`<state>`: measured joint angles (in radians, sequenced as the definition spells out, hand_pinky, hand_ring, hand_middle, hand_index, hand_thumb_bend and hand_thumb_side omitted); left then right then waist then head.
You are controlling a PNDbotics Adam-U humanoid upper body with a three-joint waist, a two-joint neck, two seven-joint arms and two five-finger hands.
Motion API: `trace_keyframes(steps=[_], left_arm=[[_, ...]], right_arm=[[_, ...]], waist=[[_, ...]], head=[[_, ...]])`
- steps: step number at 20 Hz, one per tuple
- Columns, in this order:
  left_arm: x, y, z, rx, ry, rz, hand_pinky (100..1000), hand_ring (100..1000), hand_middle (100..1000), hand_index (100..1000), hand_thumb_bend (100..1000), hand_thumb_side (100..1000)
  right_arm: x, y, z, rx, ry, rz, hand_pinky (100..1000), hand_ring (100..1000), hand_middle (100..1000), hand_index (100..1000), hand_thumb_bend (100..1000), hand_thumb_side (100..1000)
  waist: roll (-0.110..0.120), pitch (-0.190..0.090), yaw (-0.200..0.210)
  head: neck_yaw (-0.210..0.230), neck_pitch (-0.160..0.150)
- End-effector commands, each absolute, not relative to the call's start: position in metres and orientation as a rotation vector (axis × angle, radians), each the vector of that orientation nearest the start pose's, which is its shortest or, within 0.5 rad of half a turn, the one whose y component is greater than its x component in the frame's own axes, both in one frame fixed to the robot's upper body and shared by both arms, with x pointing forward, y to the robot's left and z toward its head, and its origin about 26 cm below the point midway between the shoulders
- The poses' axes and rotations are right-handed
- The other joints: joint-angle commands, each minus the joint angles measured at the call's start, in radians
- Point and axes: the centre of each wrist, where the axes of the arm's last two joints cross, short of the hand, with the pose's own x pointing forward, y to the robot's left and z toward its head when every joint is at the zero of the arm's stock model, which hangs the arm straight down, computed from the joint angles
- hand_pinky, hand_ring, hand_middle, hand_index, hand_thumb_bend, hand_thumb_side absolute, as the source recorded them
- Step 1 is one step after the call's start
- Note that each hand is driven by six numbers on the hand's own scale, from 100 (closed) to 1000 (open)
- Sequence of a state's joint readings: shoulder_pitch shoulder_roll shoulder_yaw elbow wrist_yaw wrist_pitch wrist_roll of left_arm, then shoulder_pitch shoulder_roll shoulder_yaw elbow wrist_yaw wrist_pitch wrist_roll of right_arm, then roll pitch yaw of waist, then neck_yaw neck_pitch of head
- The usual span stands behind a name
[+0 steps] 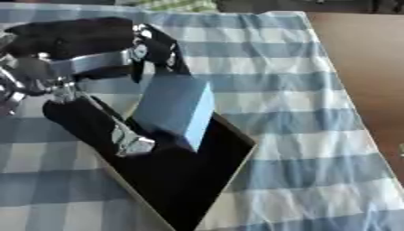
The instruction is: Pick up objects on the table and place them in the box.
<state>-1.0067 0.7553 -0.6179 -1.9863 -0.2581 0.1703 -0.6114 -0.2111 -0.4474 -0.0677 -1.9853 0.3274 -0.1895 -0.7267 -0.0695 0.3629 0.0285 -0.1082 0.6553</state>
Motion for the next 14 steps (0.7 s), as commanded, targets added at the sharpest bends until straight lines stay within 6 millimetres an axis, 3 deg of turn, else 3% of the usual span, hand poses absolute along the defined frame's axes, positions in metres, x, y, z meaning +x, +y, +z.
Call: trace_keyframes(steps=[1,8,14], left_arm=[[0.285,0.136,0.322,-0.581,2.234,2.611,519,663,696,691,191,299],[0.286,0.132,0.3,-0.704,2.175,2.639,500,638,689,689,181,288],[0.283,0.121,0.286,-0.656,2.143,2.7,496,638,685,684,171,272]], right_arm=[[0.289,-0.306,0.201,1.262,3.294,0.206,766,825,742,872,100,889],[0.289,-0.305,0.2,1.248,3.3,0.215,767,825,742,872,100,891],[0.289,-0.304,0.199,1.246,3.307,0.226,767,826,742,872,100,898]], waist=[[0.001,-0.023,0.0],[-0.005,-0.02,-0.003],[-0.006,-0.017,-0.006]], head=[[0.001,0.007],[0.004,0.008],[0.006,0.009]])
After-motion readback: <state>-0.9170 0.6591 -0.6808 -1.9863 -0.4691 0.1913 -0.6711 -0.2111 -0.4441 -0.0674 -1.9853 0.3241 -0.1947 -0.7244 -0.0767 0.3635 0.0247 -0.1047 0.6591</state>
